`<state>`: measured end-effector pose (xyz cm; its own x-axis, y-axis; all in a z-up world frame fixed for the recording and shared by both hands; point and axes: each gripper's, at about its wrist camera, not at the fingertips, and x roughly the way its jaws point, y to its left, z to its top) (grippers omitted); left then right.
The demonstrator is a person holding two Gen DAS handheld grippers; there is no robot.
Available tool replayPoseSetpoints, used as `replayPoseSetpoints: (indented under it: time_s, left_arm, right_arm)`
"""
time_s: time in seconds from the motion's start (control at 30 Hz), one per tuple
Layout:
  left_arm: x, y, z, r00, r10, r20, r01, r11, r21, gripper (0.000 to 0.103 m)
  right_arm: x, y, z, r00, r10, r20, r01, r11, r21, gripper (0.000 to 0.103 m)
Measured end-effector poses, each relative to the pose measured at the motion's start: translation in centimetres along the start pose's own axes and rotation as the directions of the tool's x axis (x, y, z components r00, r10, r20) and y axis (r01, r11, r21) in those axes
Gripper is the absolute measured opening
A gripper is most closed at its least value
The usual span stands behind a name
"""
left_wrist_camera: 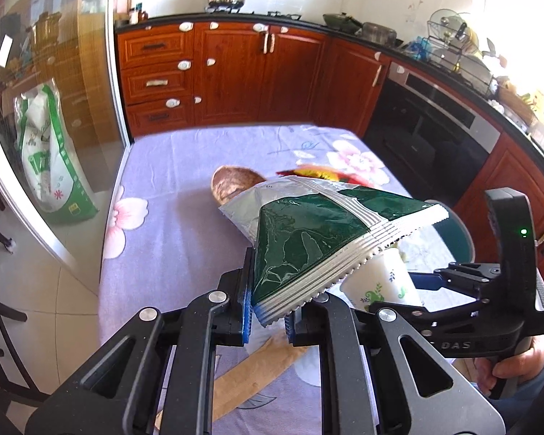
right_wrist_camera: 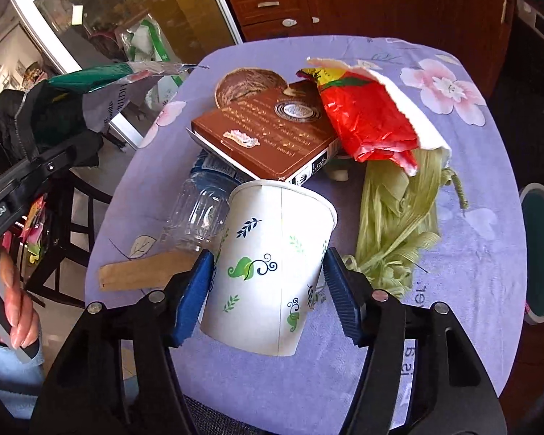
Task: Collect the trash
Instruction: 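Grasp the white paper cup with the right gripper while the left holds the snack bag, then carry both items over the bin and open both grippers to drop them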
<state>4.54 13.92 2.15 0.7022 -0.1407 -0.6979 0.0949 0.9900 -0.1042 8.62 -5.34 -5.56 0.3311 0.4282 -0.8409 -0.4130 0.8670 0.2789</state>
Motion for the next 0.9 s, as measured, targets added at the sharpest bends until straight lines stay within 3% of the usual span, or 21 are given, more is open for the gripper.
replayPoseSetpoints:
  time_s: [0.23,0.43,0.67,0.77,0.9]
  left_arm:
    - [-1.2,-6.1,1.9,0.999,-0.046,0.029,0.042,0.993,0.112,0.014]
    - [1.8,-14.6,3.0,0.986,-0.161,-0.047,0.167,0.96,0.224,0.014]
    - [8.8,-27.8,3.6,0.933,-0.297,-0.205,0.353,0.872,0.339,0.014]
    - [12.5,-33.1,3.5,0.906,-0.32,-0.278,0.408,0.836,0.368,0.014]
    - [17.6,-37.8,2.5,0.87,-0.33,-0.366,0.461,0.808,0.368,0.014]
  right_arm:
    - [-7.9,-3.1,-0.9,0.986,-0.023,0.164,0.015,0.998,0.054,0.06]
    - [-15.1,-11.5,-2.9,0.938,-0.161,0.308,0.088,0.967,0.238,0.06]
    - [-20.7,-23.4,-7.0,0.873,-0.345,0.345,0.16,0.871,0.464,0.06]
    - [-21.5,-27.3,-8.6,0.86,-0.384,0.335,0.166,0.833,0.528,0.06]
    - [-21.3,-30.7,-9.6,0.859,-0.411,0.305,0.178,0.798,0.576,0.06]
